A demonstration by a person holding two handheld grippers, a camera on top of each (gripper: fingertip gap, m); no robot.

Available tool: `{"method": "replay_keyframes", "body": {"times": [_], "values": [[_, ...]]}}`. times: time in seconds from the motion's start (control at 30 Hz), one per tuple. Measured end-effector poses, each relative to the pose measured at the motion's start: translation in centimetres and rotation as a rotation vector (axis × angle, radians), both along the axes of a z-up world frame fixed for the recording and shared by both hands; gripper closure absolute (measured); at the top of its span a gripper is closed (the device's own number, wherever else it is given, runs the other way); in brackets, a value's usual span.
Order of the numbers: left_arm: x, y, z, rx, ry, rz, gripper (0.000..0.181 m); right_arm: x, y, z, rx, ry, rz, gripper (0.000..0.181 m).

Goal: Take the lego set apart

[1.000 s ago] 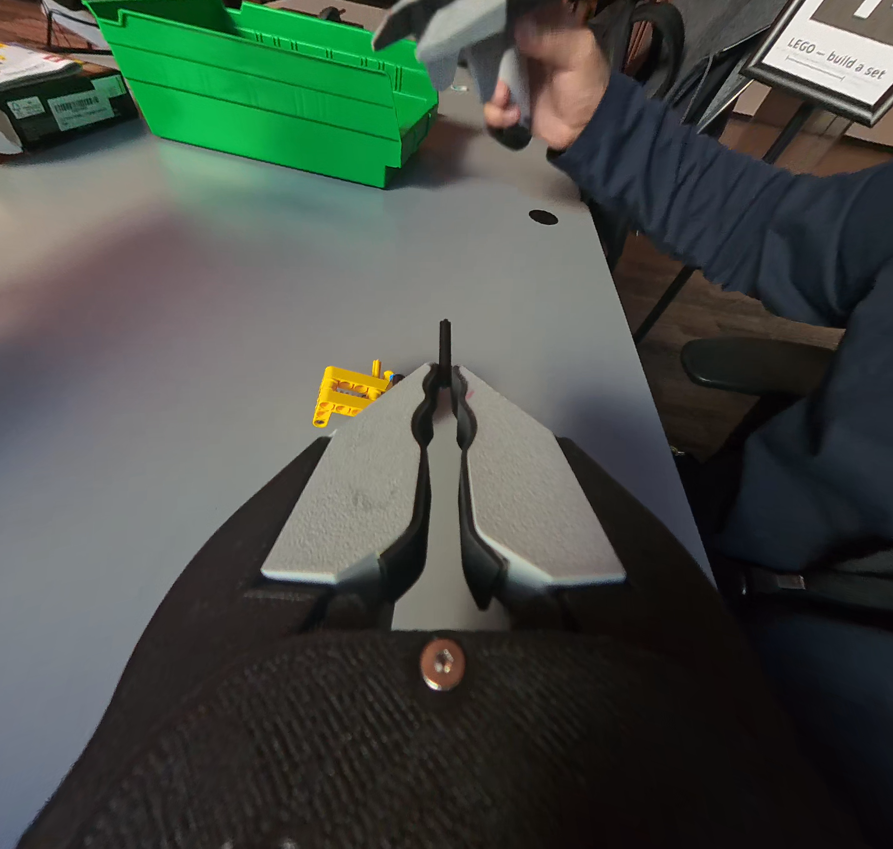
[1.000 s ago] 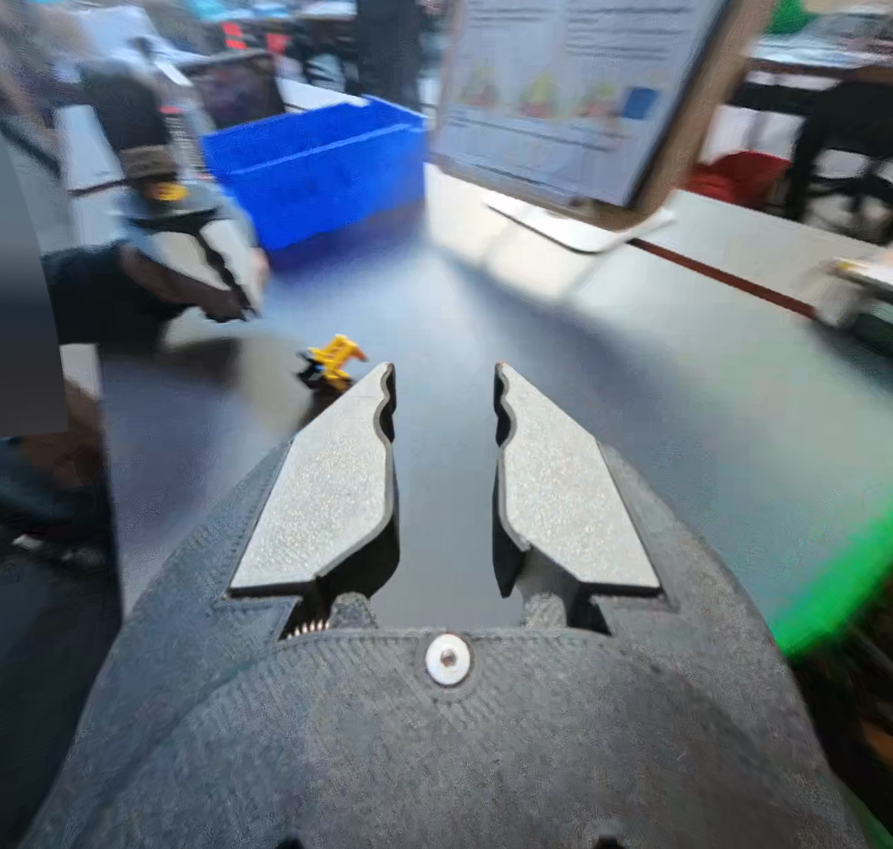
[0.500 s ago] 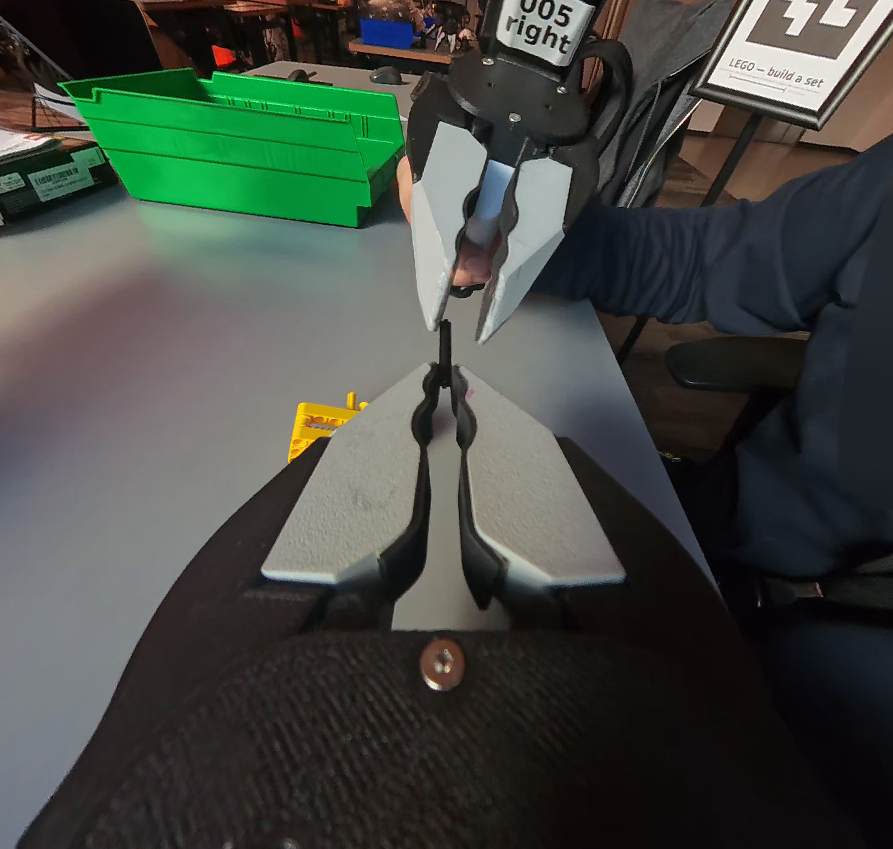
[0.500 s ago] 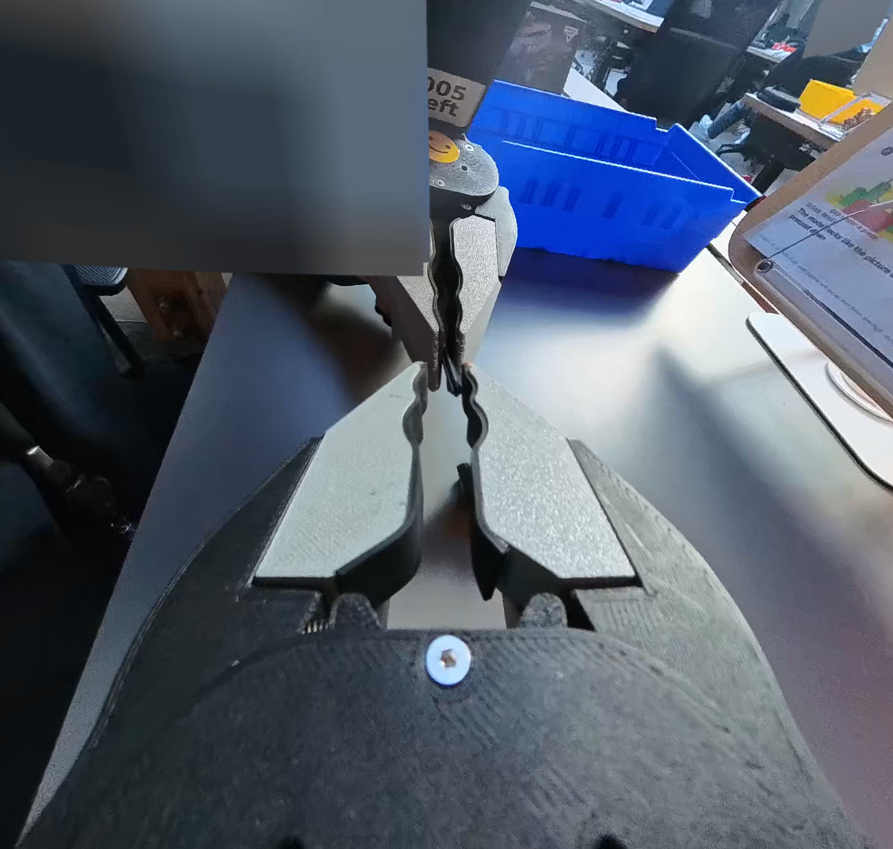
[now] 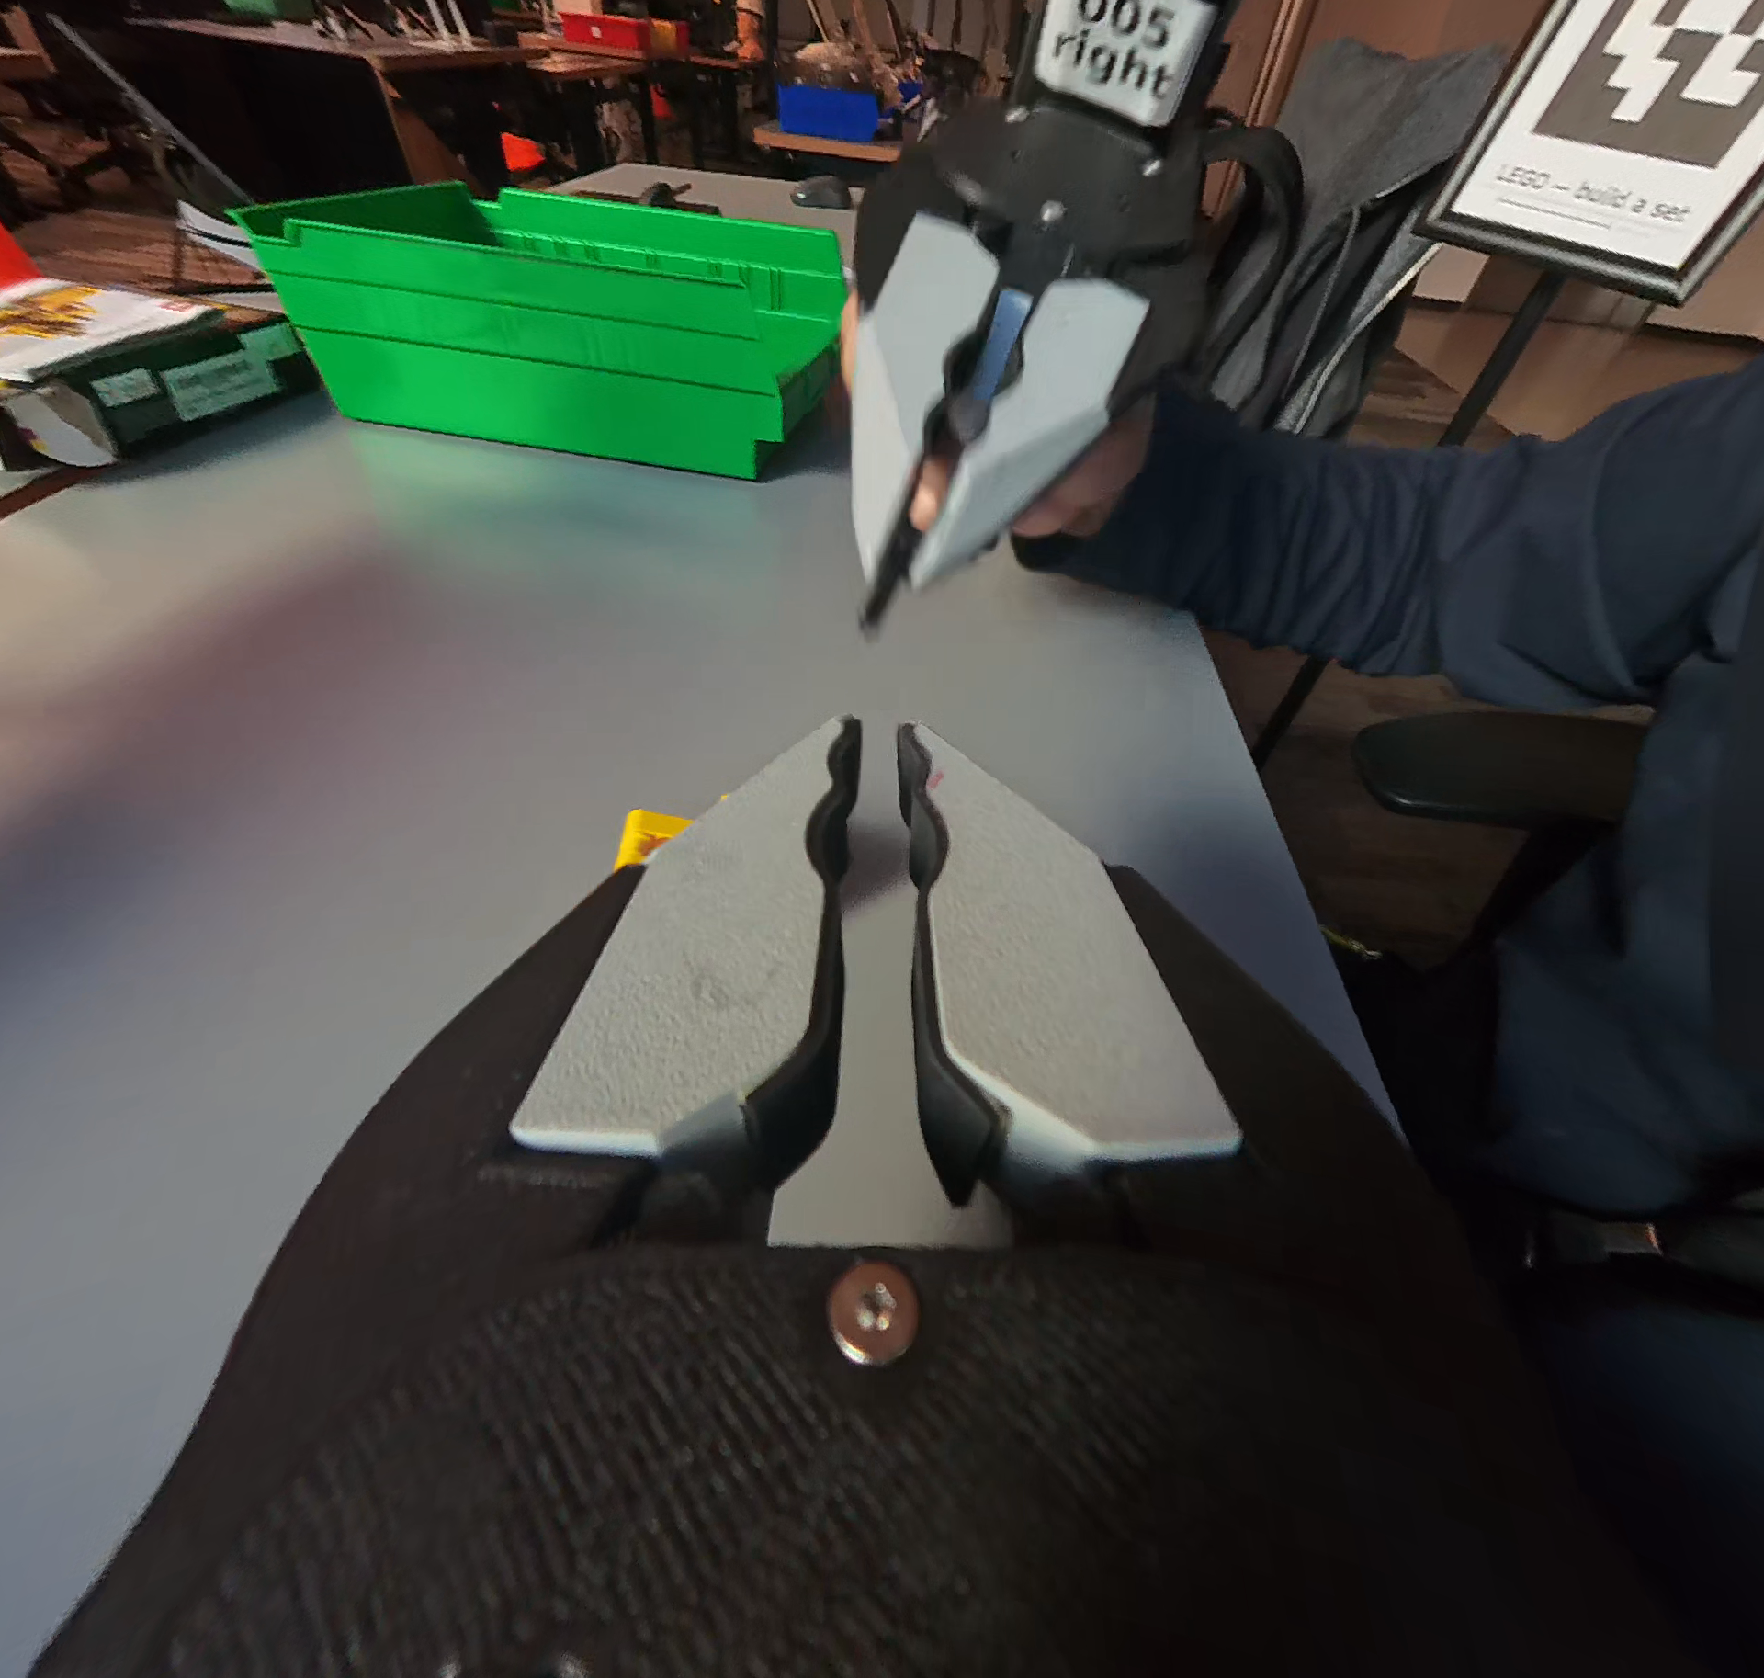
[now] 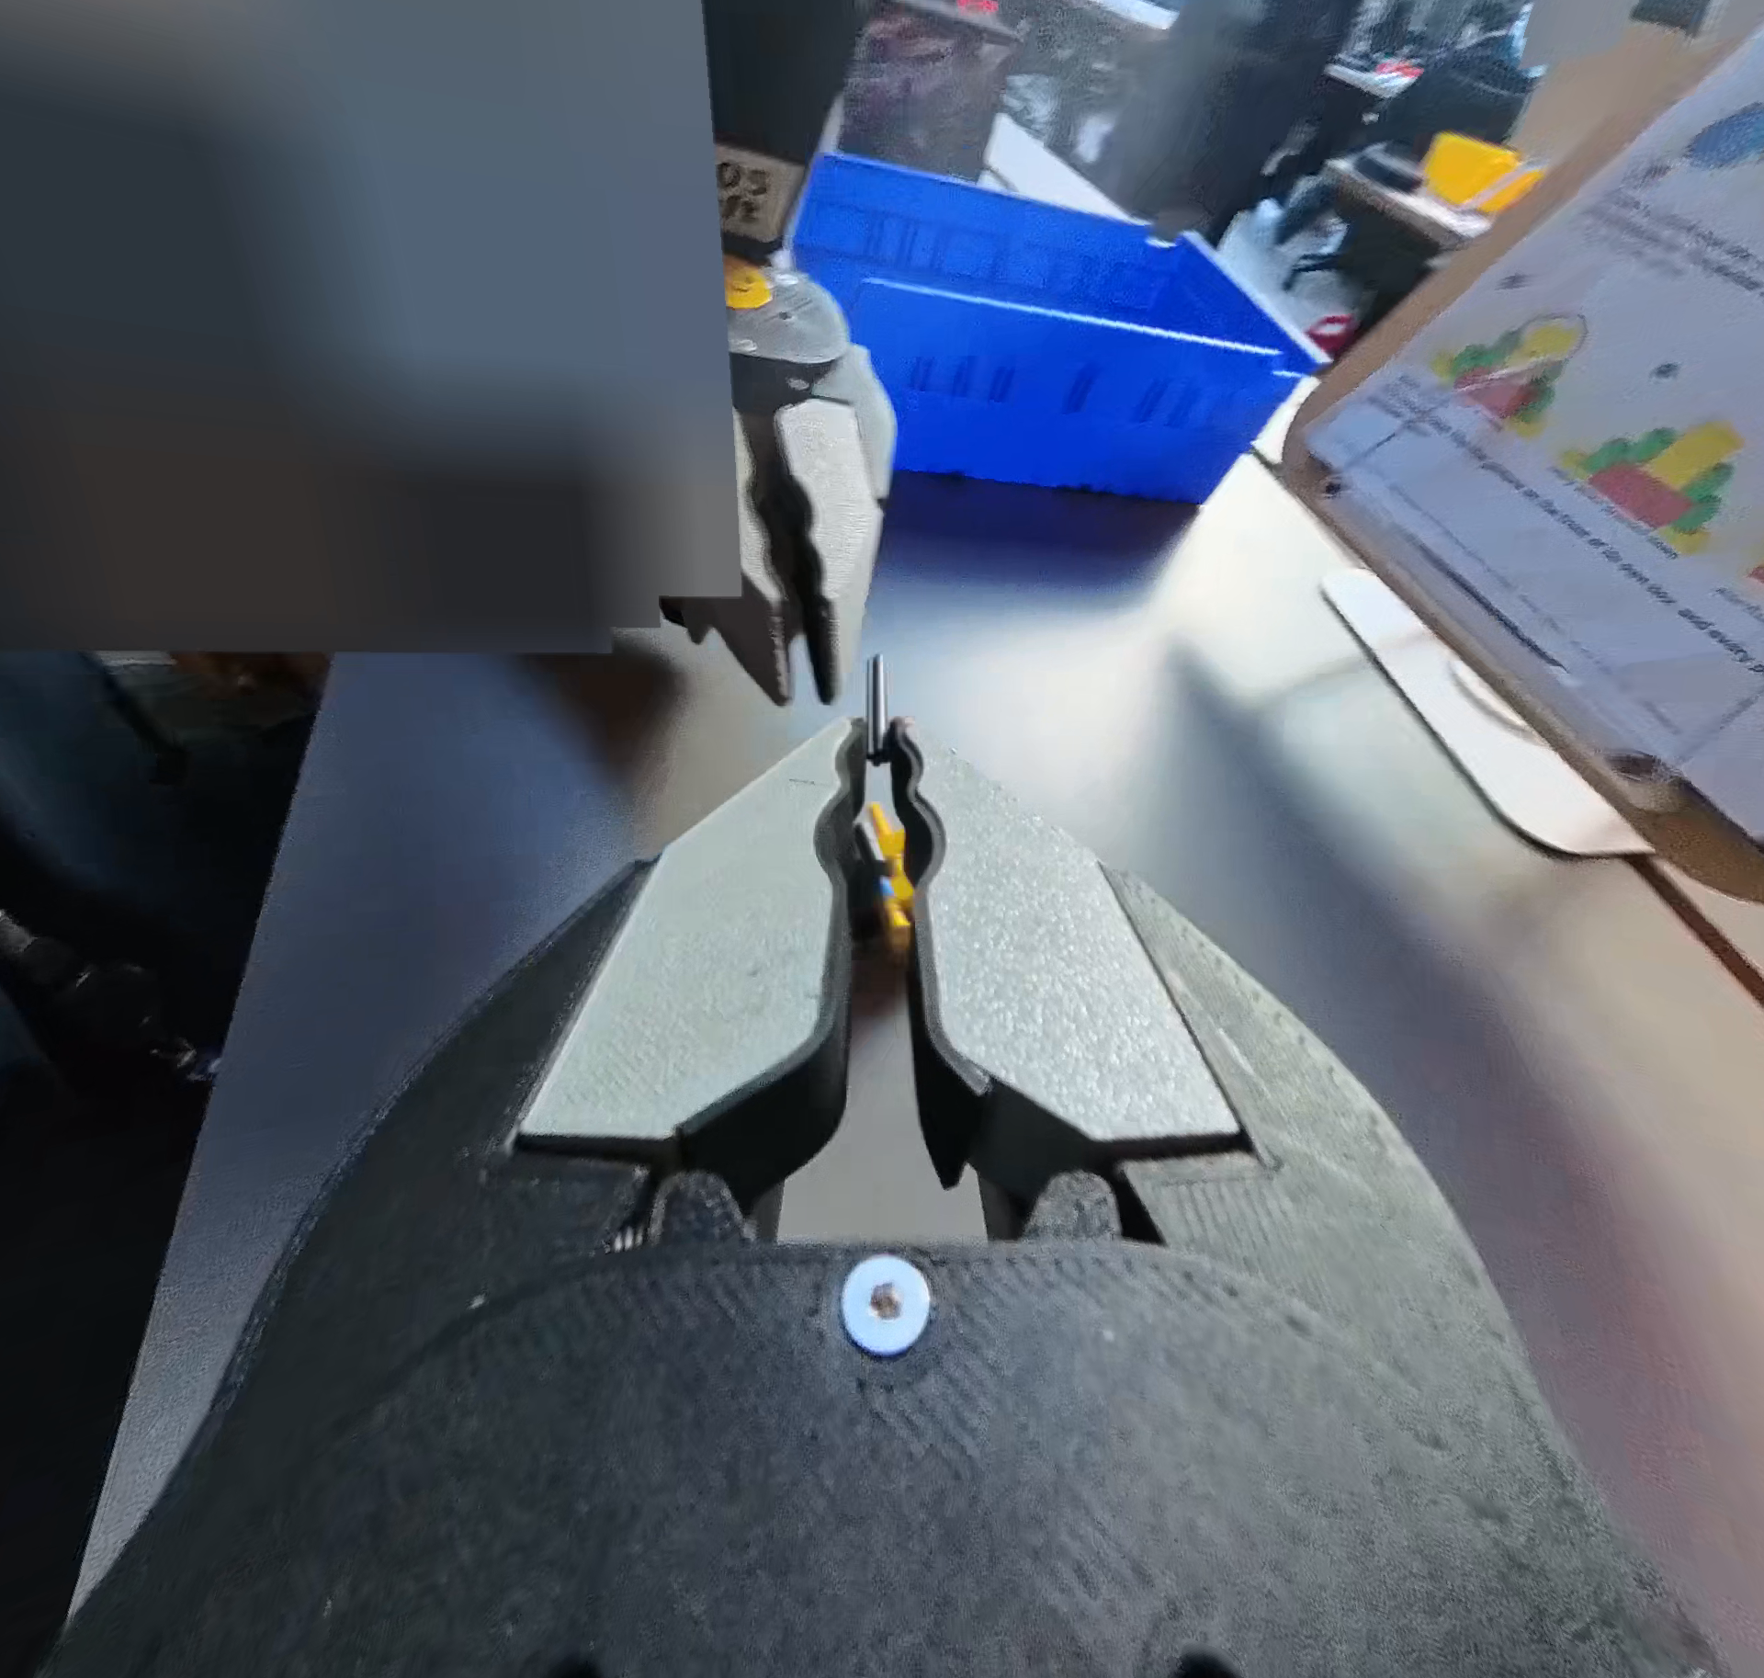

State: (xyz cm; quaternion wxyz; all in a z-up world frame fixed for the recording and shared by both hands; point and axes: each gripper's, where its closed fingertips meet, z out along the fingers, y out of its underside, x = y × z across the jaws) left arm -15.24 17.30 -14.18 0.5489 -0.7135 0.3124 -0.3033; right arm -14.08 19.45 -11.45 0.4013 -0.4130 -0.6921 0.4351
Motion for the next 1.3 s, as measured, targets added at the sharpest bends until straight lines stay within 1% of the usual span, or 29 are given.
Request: {"method": "replay_keyframes", "body": {"times": [0.03, 0.1, 0.17, 0.2, 0.23, 0.27, 0.3, 0.33, 0.37, 0.4, 0.43, 0.47, 0.5, 0.53, 0.57, 0.63, 0.67, 0.7, 0.8, 0.9, 0.97, 1.0, 1.07, 1.13, 1.17, 1.2, 1.23, 1.3], "values": [[-0.3, 0.1, 0.1, 0.000, -0.002, 0.012, 0.176, 0.7, 2.1, 1.4, 0.003, 0.031, -0.080, 0.180], [-0.9, 0.3, 0.4, -0.012, -0.019, 0.032, 0.177, 3.7, 7.3, 4.6, -0.003, 0.118, -0.274, 0.180], [-1.2, 0.4, 0.6, -0.024, -0.033, 0.040, 0.181, 8.4, 13.3, 7.6, -0.008, 0.207, -0.501, 0.180], [-1.3, 0.4, 0.6, -0.024, -0.033, 0.041, 0.181, 11.2, 16.4, 8.5, 0.005, 0.243, -0.624, 0.180], [-1.2, 0.3, 0.6, -0.022, -0.029, 0.040, 0.181, 14.1, 19.5, 8.9, 0.012, 0.276, -0.748, 0.181], [-1.1, 0.3, 0.5, -0.021, -0.022, 0.037, 0.181, 16.8, 22.2, 8.9, 0.006, 0.293, -0.854, 0.180], [-0.9, 0.2, 0.4, -0.021, -0.014, 0.032, 0.181, 19.2, 24.6, 8.1, -0.010, 0.290, -0.940, 0.180], [-0.8, 0.1, 0.3, -0.021, -0.005, 0.028, 0.181, 21.2, 26.7, 6.7, -0.044, 0.271, -1.017, 0.180], [-0.6, 0.1, 0.1, -0.022, 0.006, 0.025, 0.181, 23.0, 28.4, 4.6, -0.094, 0.227, -1.080, 0.180], [-0.6, 0.1, -0.1, -0.025, 0.015, 0.026, 0.181, 24.1, 29.8, 1.6, -0.161, 0.158, -1.120, 0.178], [-0.6, 0.2, -0.2, -0.028, 0.021, 0.025, 0.181, 25.0, 30.8, -1.9, -0.248, 0.056, -1.164, 0.170], [-0.6, 0.2, -0.3, -0.030, 0.022, 0.025, 0.181, 25.8, 31.2, -5.6, -0.338, -0.079, -1.191, 0.168], [-0.6, 0.2, -0.4, -0.032, 0.021, 0.027, 0.181, 26.2, 30.7, -8.2, -0.407, -0.194, -1.183, 0.179], [-0.7, 0.3, -0.4, -0.035, 0.018, 0.029, 0.181, 26.1, 30.5, -8.1, -0.413, -0.181, -1.161, 0.176], [-0.8, 0.4, -0.5, -0.039, 0.016, 0.032, 0.181, 26.4, 30.6, -7.1, -0.395, -0.140, -1.171, 0.170], [-1.0, 0.5, -0.6, -0.047, 0.010, 0.038, 0.181, 26.5, 30.8, -4.0, -0.327, -0.040, -1.183, 0.161], [-1.1, 0.5, -0.6, -0.052, 0.006, 0.040, 0.181, 26.2, 30.7, -2.6, -0.305, -0.013, -1.166, 0.158], [-1.2, 0.6, -0.7, -0.058, 0.005, 0.042, 0.181, 25.7, 30.3, -1.6, -0.297, -0.013, -1.141, 0.158], [-1.3, 0.7, -1.0, -0.069, 0.014, 0.049, 0.181, 23.7, 29.3, 0.4, -0.263, -0.037, -1.100, 0.154], [-1.9, 1.1, -1.1, -0.068, 0.033, 0.082, 0.181, 19.2, 26.2, 2.4, -0.254, -0.002, -0.962, 0.151], [-2.6, 1.4, -1.3, -0.080, 0.040, 0.110, 0.181, 15.0, 23.2, 3.0, -0.234, 0.009, -0.837, 0.151], [-3.0, 1.6, -1.4, -0.093, 0.039, 0.123, 0.181, 12.6, 21.2, 2.9, -0.228, 0.000, -0.756, 0.152], [-3.6, 1.9, -1.6, -0.116, 0.032, 0.139, 0.181, 7.4, 16.5, 1.3, -0.221, -0.077, -0.558, 0.149], [-4.2, 2.1, -2.4, -0.148, 0.061, 0.154, 0.181, 3.0, 11.2, -1.3, -0.183, -0.192, -0.321, 0.149], [-4.4, 2.2, -3.1, -0.169, 0.091, 0.161, 0.180, 1.3, 8.6, -2.9, -0.144, -0.246, -0.201, 0.151], [-4.6, 2.3, -3.8, -0.183, 0.122, 0.171, 0.179, 0.0, 6.7, -4.7, -0.088, -0.294, -0.116, 0.155], [-4.8, 2.5, -4.3, -0.187, 0.150, 0.178, 0.178, -1.0, 5.6, -6.5, -0.031, -0.337, -0.067, 0.155], [-4.8, 2.5, -5.3, -0.199, 0.186, 0.173, 0.178, -1.9, 3.5, -9.4, 0.032, -0.430, 0.028, 0.158]]}}
